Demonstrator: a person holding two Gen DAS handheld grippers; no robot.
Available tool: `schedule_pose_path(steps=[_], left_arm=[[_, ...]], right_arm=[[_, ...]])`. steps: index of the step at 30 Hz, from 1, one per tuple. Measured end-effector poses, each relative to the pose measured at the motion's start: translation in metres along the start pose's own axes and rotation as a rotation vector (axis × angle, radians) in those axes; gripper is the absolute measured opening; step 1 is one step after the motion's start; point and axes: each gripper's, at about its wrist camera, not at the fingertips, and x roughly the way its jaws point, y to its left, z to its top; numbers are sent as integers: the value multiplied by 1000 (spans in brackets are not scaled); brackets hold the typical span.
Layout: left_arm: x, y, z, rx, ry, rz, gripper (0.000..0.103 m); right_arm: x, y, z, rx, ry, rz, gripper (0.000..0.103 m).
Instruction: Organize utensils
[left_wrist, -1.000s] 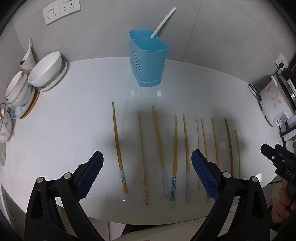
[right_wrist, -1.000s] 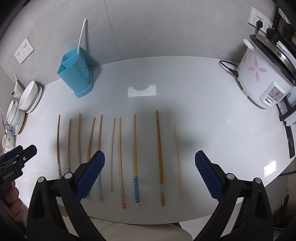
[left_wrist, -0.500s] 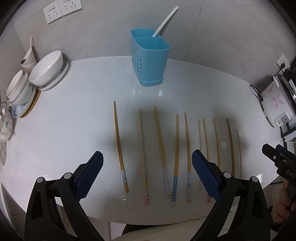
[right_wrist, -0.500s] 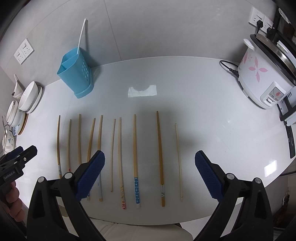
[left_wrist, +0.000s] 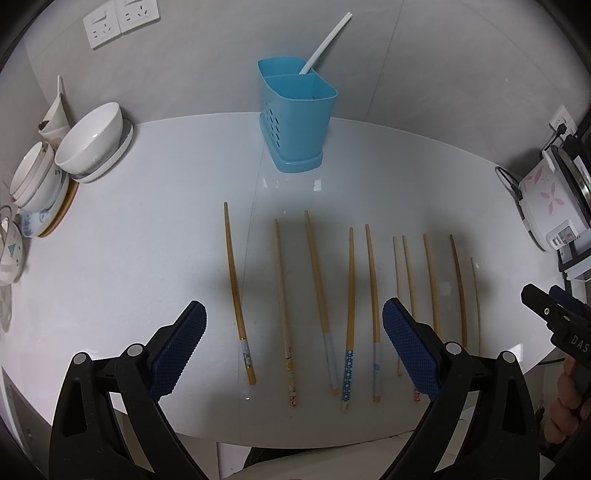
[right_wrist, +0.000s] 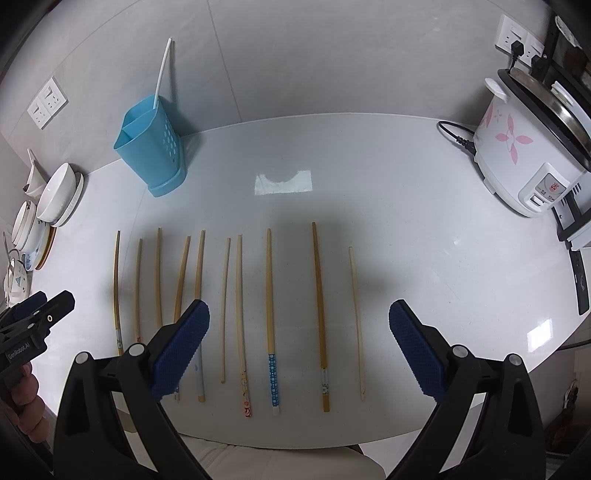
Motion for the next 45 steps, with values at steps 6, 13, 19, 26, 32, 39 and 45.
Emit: schedule_pose_path(steps=[6, 13, 19, 26, 32, 39, 45], left_arm=[[0, 0, 1, 0, 3, 1, 94], [2, 2, 3, -4, 10, 5, 94], [8, 7, 2, -17, 28, 6, 93], [30, 25, 5, -42, 56, 33, 92], [69, 53, 6, -87, 118, 80, 89], [113, 75, 2, -118, 193, 108, 84], [135, 79, 1, -130, 230, 113, 78]], right_arm=[[0, 0, 0, 1, 1, 0, 94], [1, 1, 1, -2, 5, 4, 93], [7, 3, 2, 4, 17, 7, 92], [39, -5, 1, 26, 55, 30, 85], [87, -3, -7, -33, 148, -13, 65], [121, -5, -13, -45, 241, -23, 45], [134, -6, -15, -49, 294, -36, 32]])
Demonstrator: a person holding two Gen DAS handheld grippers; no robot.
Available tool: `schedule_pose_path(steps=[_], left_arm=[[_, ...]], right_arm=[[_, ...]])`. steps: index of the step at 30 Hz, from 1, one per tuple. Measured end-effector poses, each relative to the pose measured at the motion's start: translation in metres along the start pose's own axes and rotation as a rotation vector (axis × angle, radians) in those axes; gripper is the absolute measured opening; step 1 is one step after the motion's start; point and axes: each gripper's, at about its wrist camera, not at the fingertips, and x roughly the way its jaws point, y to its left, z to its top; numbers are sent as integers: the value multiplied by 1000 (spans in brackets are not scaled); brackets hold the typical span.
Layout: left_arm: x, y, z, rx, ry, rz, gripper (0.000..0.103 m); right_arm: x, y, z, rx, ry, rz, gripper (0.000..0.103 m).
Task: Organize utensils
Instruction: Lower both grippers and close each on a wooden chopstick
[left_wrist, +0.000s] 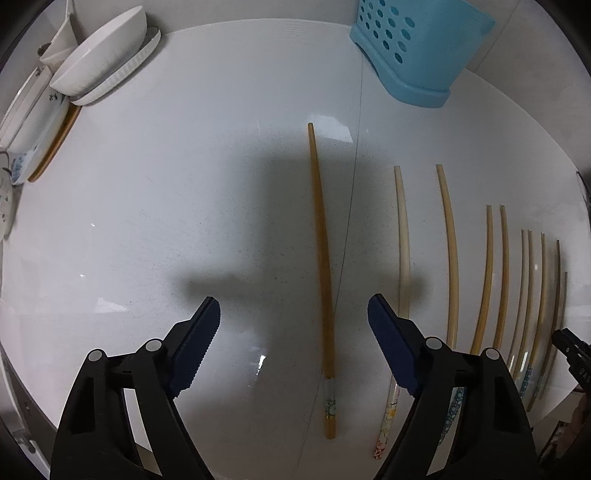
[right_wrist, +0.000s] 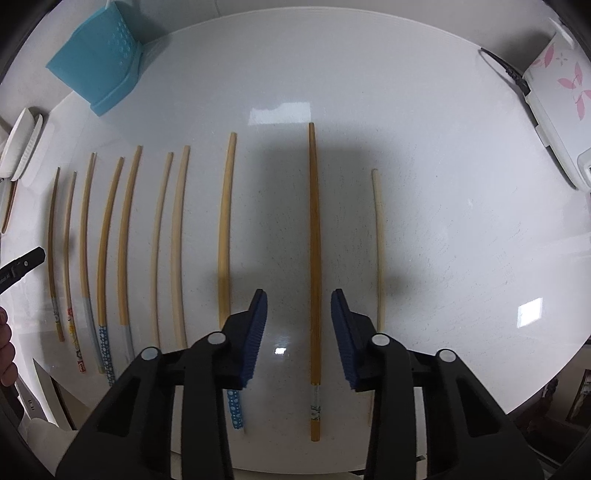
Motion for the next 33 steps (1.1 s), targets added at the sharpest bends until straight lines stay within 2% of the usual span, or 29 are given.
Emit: schedule_pose_path(steps=[3, 5, 7, 9, 15, 17, 19, 26, 33], left_arm=[[8, -2, 1, 4, 18, 5, 75], [14, -2, 1, -3, 40, 10, 72], [18, -1, 2, -1, 52, 4, 63], [20, -2, 4, 2, 61, 4, 59], [20, -5, 9, -11, 103, 9, 45], [21, -9, 16, -7, 115, 10, 34], [20, -12, 17, 8, 123, 14, 6], [17, -17, 17, -4, 114, -11, 6], [4, -18, 15, -15, 69, -34, 6]], right_arm=[[3, 1, 2, -4, 13, -5, 29], [7, -1, 4, 0, 28, -7, 23], [9, 1, 5, 0, 39, -7, 19], [10, 2, 7, -6, 43, -14, 15], [25, 3, 13, -2, 62, -18, 10], [28, 6, 15, -8, 64, -26, 7], [31, 7, 18, 1, 63, -25, 6], [31, 2, 27, 18, 58, -3, 6], [11, 9, 24, 18, 19, 17, 6]])
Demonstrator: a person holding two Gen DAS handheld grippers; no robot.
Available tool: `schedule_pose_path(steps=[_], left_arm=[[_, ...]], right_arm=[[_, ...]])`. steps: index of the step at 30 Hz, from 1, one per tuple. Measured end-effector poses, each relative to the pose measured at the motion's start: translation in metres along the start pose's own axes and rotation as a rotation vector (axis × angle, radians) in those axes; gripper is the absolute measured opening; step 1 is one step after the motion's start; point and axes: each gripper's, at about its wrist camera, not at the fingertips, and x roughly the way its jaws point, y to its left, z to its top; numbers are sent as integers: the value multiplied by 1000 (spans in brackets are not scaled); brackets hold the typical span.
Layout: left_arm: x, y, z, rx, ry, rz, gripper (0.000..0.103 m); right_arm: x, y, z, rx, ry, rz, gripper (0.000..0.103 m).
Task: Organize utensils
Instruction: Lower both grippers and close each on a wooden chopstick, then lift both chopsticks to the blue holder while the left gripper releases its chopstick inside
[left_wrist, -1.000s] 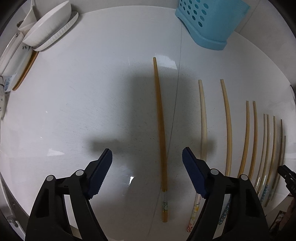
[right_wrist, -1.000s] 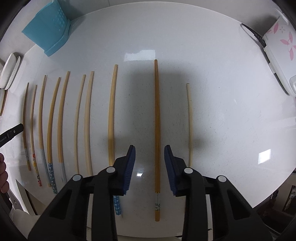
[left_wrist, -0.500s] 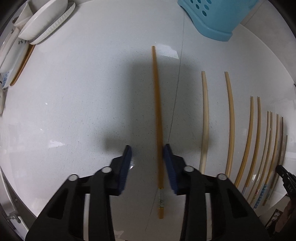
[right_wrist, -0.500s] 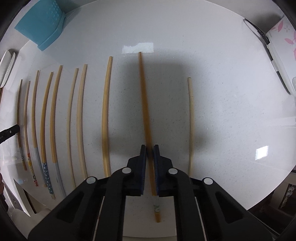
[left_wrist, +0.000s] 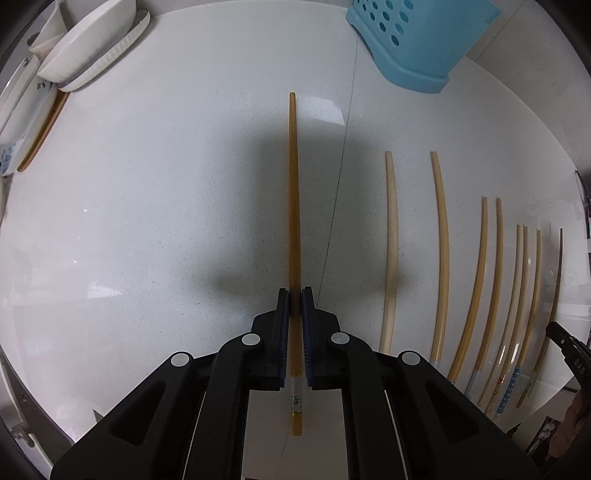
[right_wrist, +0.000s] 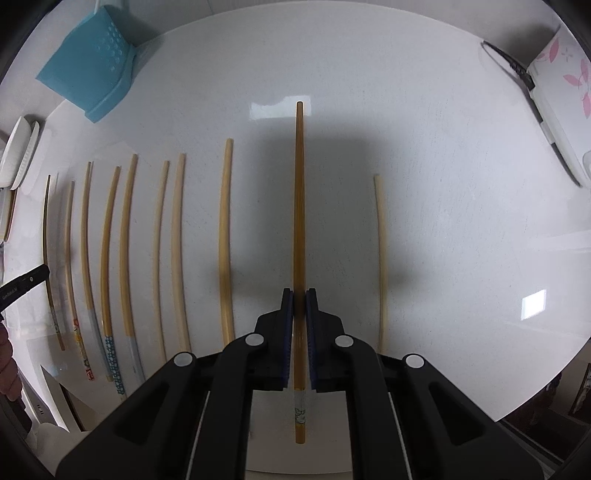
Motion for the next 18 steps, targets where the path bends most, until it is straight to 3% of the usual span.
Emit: schedule_pose_path(steps=[8, 18], left_arm=[[-36, -8, 2, 1, -108, -23, 6], [-107, -20, 18, -1, -337, -108, 6]], right_arm=[[-29, 18, 7, -29, -95, 38, 6], [-86, 26, 33, -62, -280, 121, 6]])
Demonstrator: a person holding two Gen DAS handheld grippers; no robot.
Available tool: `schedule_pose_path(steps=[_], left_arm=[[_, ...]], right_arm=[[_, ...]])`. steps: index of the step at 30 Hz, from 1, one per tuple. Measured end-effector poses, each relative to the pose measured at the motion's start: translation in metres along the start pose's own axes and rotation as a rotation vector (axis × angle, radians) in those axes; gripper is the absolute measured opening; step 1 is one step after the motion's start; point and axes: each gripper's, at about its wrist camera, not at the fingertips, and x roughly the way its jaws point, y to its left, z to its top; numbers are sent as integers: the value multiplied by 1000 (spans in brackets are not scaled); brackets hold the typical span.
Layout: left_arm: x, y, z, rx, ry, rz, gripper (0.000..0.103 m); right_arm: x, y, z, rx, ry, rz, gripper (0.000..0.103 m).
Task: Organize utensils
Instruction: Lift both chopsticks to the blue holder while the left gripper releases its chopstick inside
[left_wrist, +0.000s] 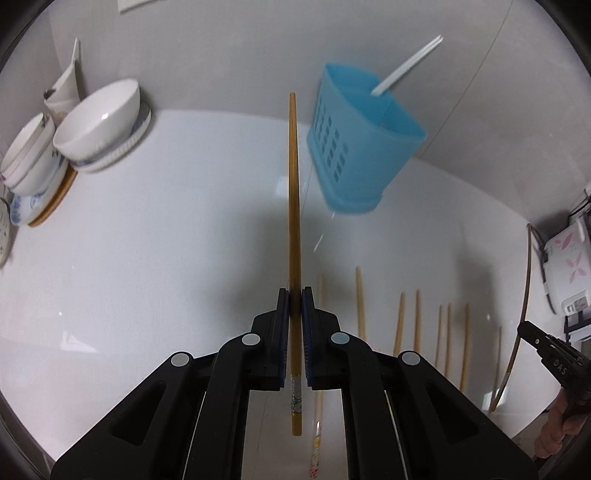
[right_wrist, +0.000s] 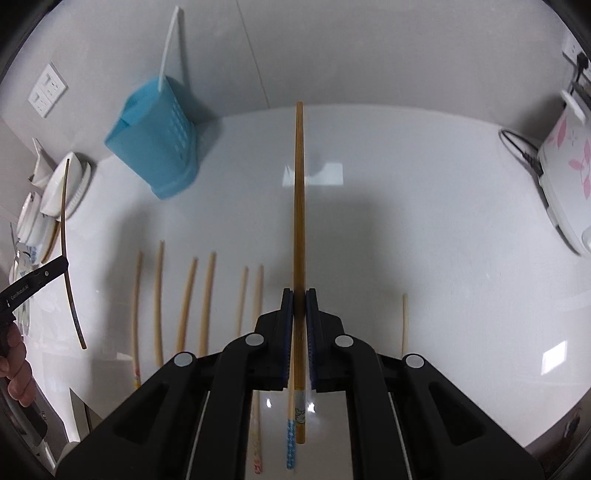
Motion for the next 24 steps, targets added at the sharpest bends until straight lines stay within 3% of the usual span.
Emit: schedule_pose_path(steps=[9, 16, 24], left_arm=[[-29, -25, 46, 19, -199, -72, 6], [-36, -37, 88, 38, -302, -114, 6], [-42, -51, 123, 55, -488, -179, 6]], right_arm=[[-22, 21, 46, -42, -149, 50, 6], [-34, 40, 77, -77, -238, 83, 6], [-39, 60, 118, -92, -338, 119, 6]])
